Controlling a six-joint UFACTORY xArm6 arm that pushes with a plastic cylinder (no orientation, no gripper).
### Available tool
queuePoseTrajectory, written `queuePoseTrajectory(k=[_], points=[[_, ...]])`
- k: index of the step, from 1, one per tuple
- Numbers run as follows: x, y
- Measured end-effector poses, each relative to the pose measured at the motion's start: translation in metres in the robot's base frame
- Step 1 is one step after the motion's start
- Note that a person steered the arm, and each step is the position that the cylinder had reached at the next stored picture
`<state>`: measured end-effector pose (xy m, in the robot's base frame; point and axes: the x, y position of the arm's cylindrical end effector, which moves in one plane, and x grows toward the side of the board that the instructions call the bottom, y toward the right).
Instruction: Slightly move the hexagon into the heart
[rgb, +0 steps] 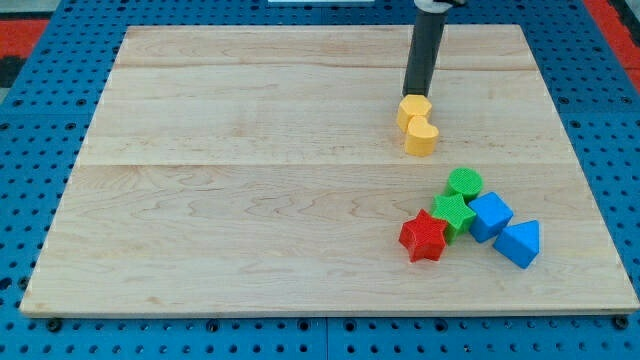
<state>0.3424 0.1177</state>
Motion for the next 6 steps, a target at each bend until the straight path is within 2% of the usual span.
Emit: queuePoseTrajectory(k=[1,2,3,4,5,6], points=[[0.072,0.000],[0.114,0.000],[0.125,0.000],[0.049,0.003],[0.040,-0.038],[0.086,-0.070]])
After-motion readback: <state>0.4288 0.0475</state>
